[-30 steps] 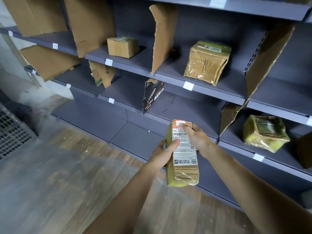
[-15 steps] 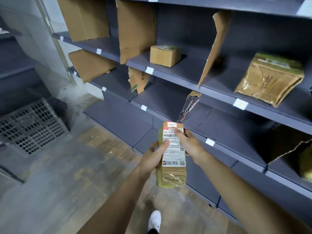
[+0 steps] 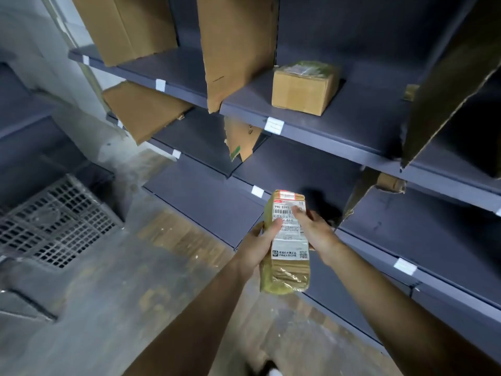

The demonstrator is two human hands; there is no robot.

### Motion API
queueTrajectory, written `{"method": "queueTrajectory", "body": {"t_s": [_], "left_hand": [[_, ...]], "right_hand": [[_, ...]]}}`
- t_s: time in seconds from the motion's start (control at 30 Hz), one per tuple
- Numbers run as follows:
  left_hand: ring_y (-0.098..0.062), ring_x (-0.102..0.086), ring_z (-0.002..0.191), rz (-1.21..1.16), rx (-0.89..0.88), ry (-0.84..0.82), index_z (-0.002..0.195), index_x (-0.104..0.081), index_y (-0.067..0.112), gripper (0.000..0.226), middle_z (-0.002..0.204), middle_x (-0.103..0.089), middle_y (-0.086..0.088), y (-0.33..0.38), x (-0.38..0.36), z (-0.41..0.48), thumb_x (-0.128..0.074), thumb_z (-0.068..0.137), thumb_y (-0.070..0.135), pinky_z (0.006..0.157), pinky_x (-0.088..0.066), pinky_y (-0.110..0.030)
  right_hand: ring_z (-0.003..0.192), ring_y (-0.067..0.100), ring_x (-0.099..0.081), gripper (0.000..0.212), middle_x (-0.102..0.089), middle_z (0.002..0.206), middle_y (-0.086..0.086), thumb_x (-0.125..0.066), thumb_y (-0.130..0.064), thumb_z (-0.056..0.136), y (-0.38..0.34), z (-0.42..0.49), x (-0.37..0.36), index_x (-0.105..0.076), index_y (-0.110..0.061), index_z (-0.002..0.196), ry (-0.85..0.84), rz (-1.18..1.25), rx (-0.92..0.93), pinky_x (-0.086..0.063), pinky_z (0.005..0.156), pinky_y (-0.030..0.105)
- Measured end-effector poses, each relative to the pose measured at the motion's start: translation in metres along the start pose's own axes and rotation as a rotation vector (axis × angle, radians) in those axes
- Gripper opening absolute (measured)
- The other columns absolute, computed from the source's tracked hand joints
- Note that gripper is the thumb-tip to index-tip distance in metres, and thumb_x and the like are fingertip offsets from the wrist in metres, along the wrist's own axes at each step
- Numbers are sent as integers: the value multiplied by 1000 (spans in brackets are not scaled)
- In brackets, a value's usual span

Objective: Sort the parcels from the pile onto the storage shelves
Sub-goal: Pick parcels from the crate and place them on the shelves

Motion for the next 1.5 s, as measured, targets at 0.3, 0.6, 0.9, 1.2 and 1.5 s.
{"method": "queueTrajectory", "body": {"t_s": [0.3, 0.6, 0.9, 1.2, 1.5], "left_hand": [[-13, -71, 85, 134, 57, -24, 108, -64, 26, 57, 97, -75, 3, 22, 49, 90, -43, 86, 74, 73, -54, -29], [-14, -68, 98, 255, -130, -336, 115, -66, 35, 52, 111, -72, 7, 52, 66, 158, -58, 79, 71, 82, -50, -31], [-21, -63, 102, 413, -105, -291, 124, -58, 22, 35, 114, -66, -2, 63, 84, 222, -57, 90, 19, 86, -56, -37], [-31, -66, 93, 381, -136, -208, 104, -69, 13, 26, 99, -70, -11, 73, 85, 264, -53, 84, 14, 81, -58, -38], [-30, -59, 87, 330, -186, -221, 108, -68, 4, 33, 96, -64, -13, 117, 65, 276, -46, 83, 6, 77, -50, -34]], "right_hand": [[103, 30, -69, 31, -69, 119, 1, -49, -51, 99, 21, 36, -55, -50, -40, 127, -280, 65, -236, -59, 63, 49], [97, 34, -70, 37, -71, 112, 9, -62, -53, 86, -13, 113, -74, -64, -31, 116, 40, 72, -197, -61, 62, 51], [100, 31, -67, 21, -65, 118, 11, -57, -30, 96, 0, 173, -69, -56, -19, 114, 401, 177, -256, -60, 74, 54], [73, 15, -60, 10, -65, 93, 2, -64, -31, 92, -12, 201, -47, -63, -22, 97, 628, 108, -142, -59, 80, 41], [67, 20, -52, 24, -59, 66, 8, -58, -24, 85, -32, 227, -21, -69, -4, 92, 644, 62, -34, -53, 73, 41]]}}
Point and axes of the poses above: each hand's wrist, its own z-axis towards the middle knuckle, its own x-axis out of the back of the hand, y = z × x, the point moved 8 cm from there along z, towards the middle knuckle
